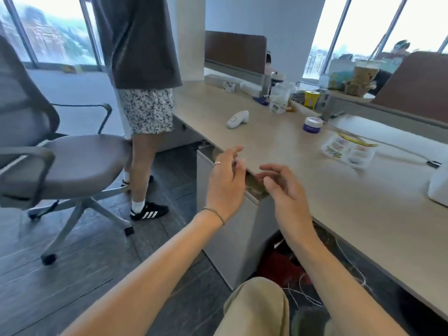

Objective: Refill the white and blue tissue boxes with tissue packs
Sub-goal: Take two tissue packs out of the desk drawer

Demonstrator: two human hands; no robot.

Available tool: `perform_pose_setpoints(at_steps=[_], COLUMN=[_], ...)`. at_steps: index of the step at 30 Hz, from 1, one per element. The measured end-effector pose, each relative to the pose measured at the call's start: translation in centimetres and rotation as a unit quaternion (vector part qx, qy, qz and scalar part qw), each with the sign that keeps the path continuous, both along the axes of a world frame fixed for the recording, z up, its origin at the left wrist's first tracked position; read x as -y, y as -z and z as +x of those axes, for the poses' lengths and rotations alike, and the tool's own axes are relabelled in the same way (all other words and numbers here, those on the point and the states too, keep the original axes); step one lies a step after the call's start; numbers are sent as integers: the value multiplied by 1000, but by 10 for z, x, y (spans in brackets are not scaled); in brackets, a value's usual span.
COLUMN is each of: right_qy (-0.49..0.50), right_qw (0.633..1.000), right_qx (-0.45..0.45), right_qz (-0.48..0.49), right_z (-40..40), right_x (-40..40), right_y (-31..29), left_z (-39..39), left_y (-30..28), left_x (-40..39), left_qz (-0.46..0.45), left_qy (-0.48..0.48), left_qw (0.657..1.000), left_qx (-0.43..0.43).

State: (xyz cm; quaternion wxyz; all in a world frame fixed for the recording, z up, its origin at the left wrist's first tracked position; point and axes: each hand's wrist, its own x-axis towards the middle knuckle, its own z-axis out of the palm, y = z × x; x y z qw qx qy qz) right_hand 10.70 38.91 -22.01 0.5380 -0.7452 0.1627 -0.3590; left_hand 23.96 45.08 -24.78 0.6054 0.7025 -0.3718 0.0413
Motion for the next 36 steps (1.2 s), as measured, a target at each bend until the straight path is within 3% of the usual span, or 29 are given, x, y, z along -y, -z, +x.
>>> perform_pose_setpoints(at_steps=[5, 9, 14, 17, 23, 33, 36], right_qy=[-38, -28, 17, 44, 47, -3, 2], right_qw=[998, 992, 979, 961, 937, 946, 948], right_qx=[-55, -125, -200, -256, -330, -317, -305], right_qz=[6, -12, -42, -95, -106, -64, -93], right_z=[32, 47, 47, 41, 41, 64, 65], right_x=[-7, 11, 48, 71, 100, 115, 116], right_y=[52, 88, 122, 140, 163, 182, 184], left_z=[40, 73, 107, 126, 140, 155, 158], left_y=[49, 90, 137, 162, 170, 184, 193], left_x=[-14, -1, 26, 45, 79, 105, 107], left_qz=[0, -7, 34, 82, 127, 141, 122], left_qy=[-63, -81, -97, -113, -106, -132, -138], left_qw=[990, 958, 918, 905, 898, 917, 920], left_qx=[-126, -276, -384, -401, -407, -349, -345])
